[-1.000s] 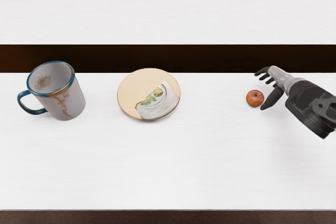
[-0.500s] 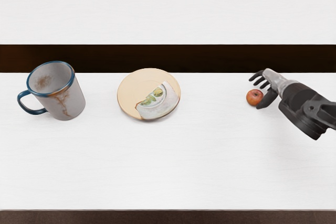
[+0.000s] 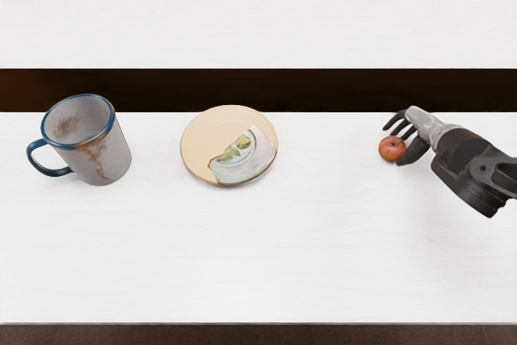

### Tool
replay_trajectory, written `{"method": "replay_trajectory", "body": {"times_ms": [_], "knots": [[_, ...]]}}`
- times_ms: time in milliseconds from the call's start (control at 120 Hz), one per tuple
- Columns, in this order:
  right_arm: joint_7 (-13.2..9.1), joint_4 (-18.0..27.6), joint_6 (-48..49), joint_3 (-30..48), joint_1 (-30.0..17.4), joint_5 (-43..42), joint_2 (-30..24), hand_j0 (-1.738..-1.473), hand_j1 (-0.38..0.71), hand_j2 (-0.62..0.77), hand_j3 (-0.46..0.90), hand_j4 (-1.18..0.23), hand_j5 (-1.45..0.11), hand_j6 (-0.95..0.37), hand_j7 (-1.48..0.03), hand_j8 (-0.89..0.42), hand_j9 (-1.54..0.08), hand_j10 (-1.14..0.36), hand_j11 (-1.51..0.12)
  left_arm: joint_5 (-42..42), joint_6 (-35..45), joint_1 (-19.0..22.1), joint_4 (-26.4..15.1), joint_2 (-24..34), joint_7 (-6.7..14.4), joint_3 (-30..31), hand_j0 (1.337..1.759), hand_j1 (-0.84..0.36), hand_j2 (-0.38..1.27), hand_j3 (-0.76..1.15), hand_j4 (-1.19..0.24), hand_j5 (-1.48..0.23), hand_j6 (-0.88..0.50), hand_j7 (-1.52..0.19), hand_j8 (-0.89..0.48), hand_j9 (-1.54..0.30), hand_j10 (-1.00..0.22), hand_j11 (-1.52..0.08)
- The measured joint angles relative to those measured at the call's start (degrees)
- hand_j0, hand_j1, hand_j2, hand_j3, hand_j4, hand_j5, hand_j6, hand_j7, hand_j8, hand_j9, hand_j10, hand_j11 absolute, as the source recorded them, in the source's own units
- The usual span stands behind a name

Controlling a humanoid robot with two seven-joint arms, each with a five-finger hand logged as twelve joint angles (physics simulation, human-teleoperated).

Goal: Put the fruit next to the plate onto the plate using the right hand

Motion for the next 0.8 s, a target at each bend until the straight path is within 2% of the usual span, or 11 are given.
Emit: {"method": "replay_trajectory", "body": {"times_ms": [92, 300, 325, 433, 483, 500, 508, 517, 592, 692, 800], "knots": [[0.03, 0.23, 0.05, -0.05, 0.05, -0.02, 0.09, -1.657, 0.24, -0.03, 0.00, -0.50, -0.66, -0.51, -0.66, -0.50, -0.66, -0.50, -0.66, -0.02, 0.00, 0.00, 0.01, 0.00, 0.00, 0.00, 1.658, 0.06, 0.05, 0.00, -0.24, -0.32, -0.24, -0.32, -0.24, -0.32, -0.24, -0.32], [0.03, -0.64, 0.09, -0.11, 0.07, -0.26, 1.58, -1.653, 0.32, 0.04, 0.00, -0.54, -0.69, -0.45, -0.70, -0.54, -0.70, -0.54, -0.70, 0.01, 0.00, 0.00, 0.00, 0.00, -0.01, -0.01, 1.658, 0.06, 0.05, 0.00, -0.24, -0.32, -0.24, -0.32, -0.24, -0.32, -0.24, -0.32], [0.01, -0.80, 0.08, -0.12, 0.08, -0.30, 1.78, -1.652, 0.31, 0.10, 0.00, -0.55, -0.69, -0.46, -0.70, -0.54, -0.70, -0.54, -0.70, 0.00, 0.00, 0.00, 0.00, 0.00, -0.01, -0.01, 1.658, 0.06, 0.05, 0.00, -0.24, -0.32, -0.24, -0.32, -0.24, -0.32, -0.24, -0.32], [-0.01, -1.19, 0.16, -0.14, 0.09, -0.38, 2.40, -1.650, 0.28, 0.02, 0.00, -0.56, -0.67, -0.48, -0.70, -0.56, -0.70, -0.55, -0.70, 0.00, 0.00, 0.00, 0.00, 0.00, 0.00, -0.01, 1.658, 0.06, 0.05, 0.00, -0.24, -0.32, -0.24, -0.32, -0.24, -0.32, -0.24, -0.32], [-0.09, -1.27, 0.18, -0.15, 0.12, -0.30, 2.80, -1.650, 0.28, 0.02, 0.00, -0.57, -0.67, -0.48, -0.71, -0.57, -0.67, -0.47, -0.82, -0.01, 0.00, 0.00, 0.00, 0.00, -0.01, -0.02, 1.658, 0.06, 0.05, 0.00, -0.24, -0.32, -0.24, -0.32, -0.24, -0.32, -0.24, -0.32], [-0.13, -1.27, 0.21, -0.15, 0.16, -0.19, 2.89, -1.650, 0.28, 0.02, 0.00, -0.58, -0.68, -0.47, -0.71, -0.54, -0.72, -0.45, -0.83, 0.00, 0.00, 0.00, 0.00, 0.00, -0.01, -0.02, 1.658, 0.06, 0.05, 0.00, -0.24, -0.32, -0.24, -0.32, -0.24, -0.32, -0.24, -0.32], [-0.11, -1.27, 0.23, -0.15, 0.19, -0.12, 2.94, -1.650, 0.28, 0.02, 0.00, -0.58, -0.68, -0.47, -0.71, -0.55, -0.68, -0.45, -0.83, 0.01, 0.00, 0.00, 0.00, 0.00, -0.01, -0.02, 1.658, 0.06, 0.05, 0.00, -0.24, -0.32, -0.24, -0.32, -0.24, -0.32, -0.24, -0.32], [-0.15, -1.27, 0.24, -0.15, 0.23, -0.06, 2.97, -1.650, 0.28, 0.03, 0.00, -0.58, -0.69, -0.47, -0.72, -0.52, -0.73, -0.44, -0.84, 0.01, 0.00, 0.00, 0.01, 0.00, -0.01, -0.03, 1.658, 0.06, 0.05, 0.00, -0.24, -0.32, -0.24, -0.32, -0.24, -0.32, -0.24, -0.32], [-0.05, -1.20, 0.53, -0.09, 0.47, 0.46, 3.24, -1.652, 0.29, 0.07, 0.00, -0.59, -0.73, -0.46, -0.75, -0.51, -0.77, -0.47, -0.80, 0.01, 0.00, 0.00, 0.00, 0.00, -0.01, -0.02, 1.658, 0.06, 0.05, 0.00, -0.24, -0.32, -0.24, -0.32, -0.24, -0.32, -0.24, -0.32], [-0.03, -1.00, 1.27, 0.16, 0.72, 1.37, 3.31, -1.653, 0.29, 0.12, 0.00, -0.61, -0.79, -0.47, -0.80, -0.52, -0.81, -0.41, -0.85, -0.01, 0.00, 0.00, 0.01, 0.00, -0.01, -0.02, 1.658, 0.06, 0.05, 0.00, -0.24, -0.32, -0.24, -0.32, -0.24, -0.32, -0.24, -0.32], [0.14, -0.51, 2.11, 0.40, 1.34, 3.06, 2.98, -1.654, 0.29, 0.19, 0.00, -0.64, -0.85, -0.49, -0.84, -0.54, -0.85, -0.53, -0.87, 0.01, 0.00, 0.00, 0.01, 0.00, 0.00, -0.01, 1.658, 0.06, 0.05, 0.00, -0.24, -0.32, -0.24, -0.32, -0.24, -0.32, -0.24, -0.32]]}}
